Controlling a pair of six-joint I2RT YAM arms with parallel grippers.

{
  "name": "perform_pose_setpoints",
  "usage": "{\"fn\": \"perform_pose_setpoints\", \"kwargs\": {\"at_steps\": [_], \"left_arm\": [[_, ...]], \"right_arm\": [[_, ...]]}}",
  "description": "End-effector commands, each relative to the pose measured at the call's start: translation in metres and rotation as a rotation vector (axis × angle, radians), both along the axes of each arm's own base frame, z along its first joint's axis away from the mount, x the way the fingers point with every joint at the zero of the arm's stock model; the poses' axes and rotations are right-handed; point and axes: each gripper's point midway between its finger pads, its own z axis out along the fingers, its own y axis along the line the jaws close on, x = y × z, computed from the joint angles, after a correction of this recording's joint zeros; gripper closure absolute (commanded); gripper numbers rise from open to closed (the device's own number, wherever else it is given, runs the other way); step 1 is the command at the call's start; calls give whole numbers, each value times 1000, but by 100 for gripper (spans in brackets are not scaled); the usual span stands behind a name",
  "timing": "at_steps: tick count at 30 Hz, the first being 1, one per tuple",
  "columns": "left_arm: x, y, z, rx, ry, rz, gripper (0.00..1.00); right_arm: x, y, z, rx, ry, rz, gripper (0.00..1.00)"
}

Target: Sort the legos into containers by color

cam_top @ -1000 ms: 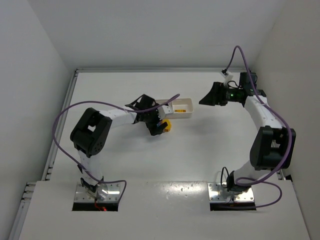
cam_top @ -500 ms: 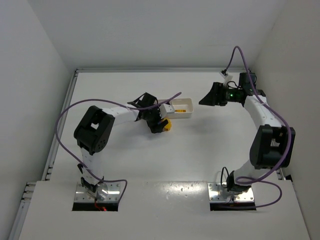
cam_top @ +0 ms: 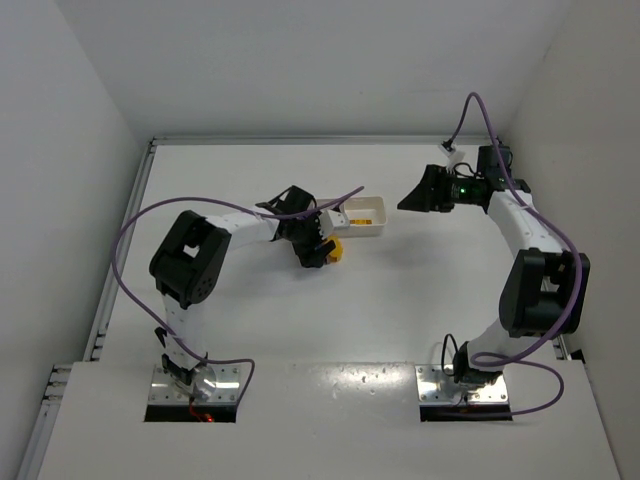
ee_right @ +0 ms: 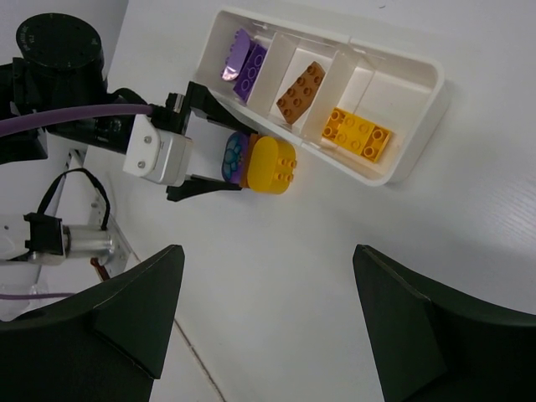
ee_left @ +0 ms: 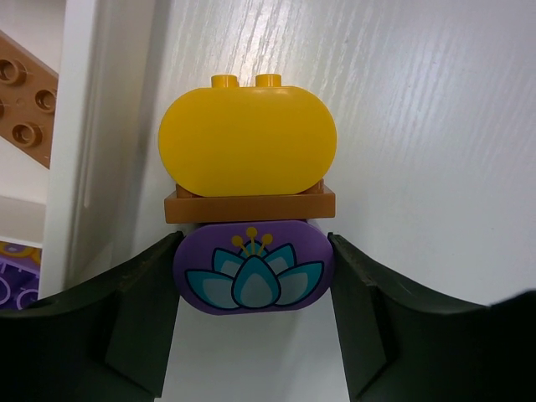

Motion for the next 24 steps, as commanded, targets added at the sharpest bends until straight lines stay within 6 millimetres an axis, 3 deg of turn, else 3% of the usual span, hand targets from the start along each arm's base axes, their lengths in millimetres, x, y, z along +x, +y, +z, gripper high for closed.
{"fn": "perform_pose_setpoints", "kwargs": {"at_steps": [1,5,6,8,10,11,15,20,24], "left_arm": [[4,-4,15,-35,-13,-23,73],[-21,-5,22,-67,28,-34,79],[-23,-6,36,-97,6,-35,81],[-42,-7,39,-105,12,-46,82],[-49,-12,60,-132,-47,-38,84],[-58,-11,59,-134,-49,-47,87],[-63,-15,92,-183,-136,-30,92],[-68,-24,113,-211,-181,-43,93],[-73,-29,123,-212,-202,-43,93]], "right_arm": [[4,2,11,26,-28,12,18],[-4,8,7,81,9,24,18],[-8,12,9,113,15,43,18],[-13,24,10,156,31,72,18],[-27,35,4,236,95,99,18],[-35,42,0,268,83,129,18],[-56,64,-4,333,123,212,20],[-84,101,7,370,139,384,22],[-96,119,9,366,141,446,25]]}}
